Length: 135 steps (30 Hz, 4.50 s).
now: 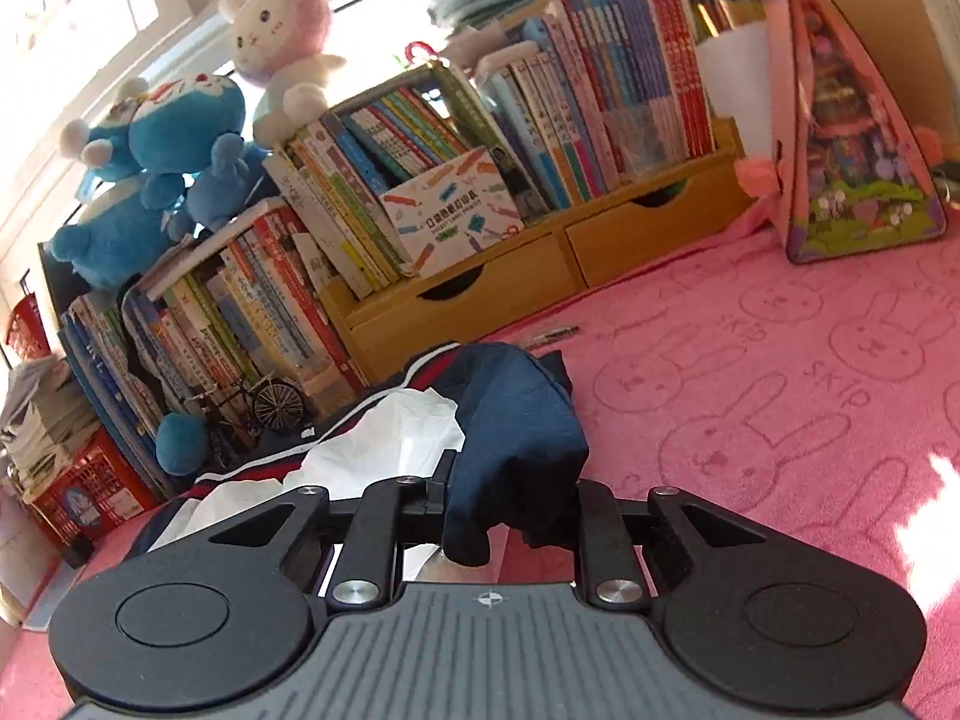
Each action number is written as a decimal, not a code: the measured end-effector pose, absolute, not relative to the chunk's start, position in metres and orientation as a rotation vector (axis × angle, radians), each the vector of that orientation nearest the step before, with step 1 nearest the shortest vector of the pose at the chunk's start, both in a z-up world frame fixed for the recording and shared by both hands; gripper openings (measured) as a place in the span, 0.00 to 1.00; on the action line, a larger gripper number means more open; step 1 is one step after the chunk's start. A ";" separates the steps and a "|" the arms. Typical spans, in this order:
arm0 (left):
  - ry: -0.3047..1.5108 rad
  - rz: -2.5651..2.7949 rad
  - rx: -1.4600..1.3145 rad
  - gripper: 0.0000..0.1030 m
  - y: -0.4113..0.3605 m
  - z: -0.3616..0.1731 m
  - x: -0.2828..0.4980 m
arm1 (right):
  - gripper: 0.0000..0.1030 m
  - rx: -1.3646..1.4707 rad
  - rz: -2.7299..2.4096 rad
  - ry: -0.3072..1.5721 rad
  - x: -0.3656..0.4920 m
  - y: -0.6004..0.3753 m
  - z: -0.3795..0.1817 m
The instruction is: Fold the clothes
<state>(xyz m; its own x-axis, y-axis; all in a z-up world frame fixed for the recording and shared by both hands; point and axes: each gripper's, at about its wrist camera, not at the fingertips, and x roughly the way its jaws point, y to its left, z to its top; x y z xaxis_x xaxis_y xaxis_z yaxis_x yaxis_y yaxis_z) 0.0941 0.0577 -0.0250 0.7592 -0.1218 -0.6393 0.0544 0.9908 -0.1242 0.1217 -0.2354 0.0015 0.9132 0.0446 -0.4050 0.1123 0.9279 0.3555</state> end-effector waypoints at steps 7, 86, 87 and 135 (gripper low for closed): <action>0.688 0.017 -0.247 1.00 0.155 -0.017 0.049 | 0.17 -0.107 0.227 0.298 0.140 -0.066 0.050; 0.761 -0.214 0.014 1.00 0.070 -0.036 0.050 | 0.24 -0.490 0.111 0.532 -0.012 -0.178 -0.025; 0.755 -0.216 0.013 1.00 0.071 -0.037 0.048 | 0.25 -0.444 0.186 0.589 -0.018 -0.189 -0.024; 0.651 -0.252 0.056 1.00 0.047 -0.049 0.033 | 0.29 -0.137 0.610 0.672 0.226 -0.052 -0.032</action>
<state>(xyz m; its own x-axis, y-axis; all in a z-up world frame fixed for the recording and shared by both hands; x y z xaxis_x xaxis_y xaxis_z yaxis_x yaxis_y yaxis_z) 0.0331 0.0469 -0.0494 0.7661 -0.2146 -0.6058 0.2494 0.9680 -0.0275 0.2264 -0.0517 -0.0325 0.6162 0.4851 -0.6205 -0.5707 0.8180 0.0727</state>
